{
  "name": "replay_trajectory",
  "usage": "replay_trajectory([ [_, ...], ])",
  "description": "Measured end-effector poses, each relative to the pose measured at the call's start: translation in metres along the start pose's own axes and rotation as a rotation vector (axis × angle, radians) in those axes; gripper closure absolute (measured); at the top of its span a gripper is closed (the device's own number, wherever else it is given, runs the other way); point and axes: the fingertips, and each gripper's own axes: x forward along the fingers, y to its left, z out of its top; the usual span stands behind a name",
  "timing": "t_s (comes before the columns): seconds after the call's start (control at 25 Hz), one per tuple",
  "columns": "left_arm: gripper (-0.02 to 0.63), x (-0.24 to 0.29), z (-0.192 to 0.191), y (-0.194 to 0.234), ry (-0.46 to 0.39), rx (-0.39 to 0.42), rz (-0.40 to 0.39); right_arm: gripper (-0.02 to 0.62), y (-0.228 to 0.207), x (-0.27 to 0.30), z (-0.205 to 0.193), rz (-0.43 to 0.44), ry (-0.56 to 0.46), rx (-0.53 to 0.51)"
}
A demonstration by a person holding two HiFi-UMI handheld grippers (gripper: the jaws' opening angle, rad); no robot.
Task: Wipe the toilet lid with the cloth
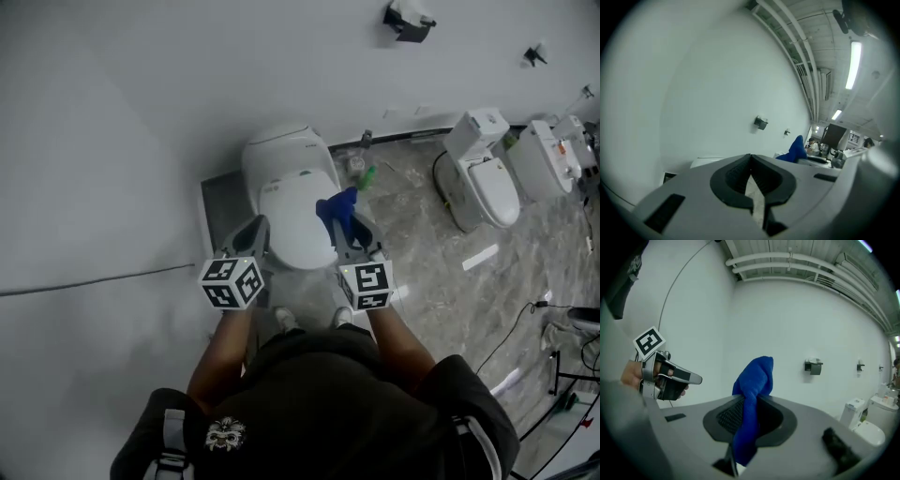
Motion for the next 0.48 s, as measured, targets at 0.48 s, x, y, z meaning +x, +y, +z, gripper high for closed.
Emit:
replay_trajectory([
  [0.48, 0.594, -0.003, -0.002, -0.057, -0.061, 0.111, 0.155, 0.526, -0.033, -0.02, 0.029, 0.079, -0.077, -0.001],
])
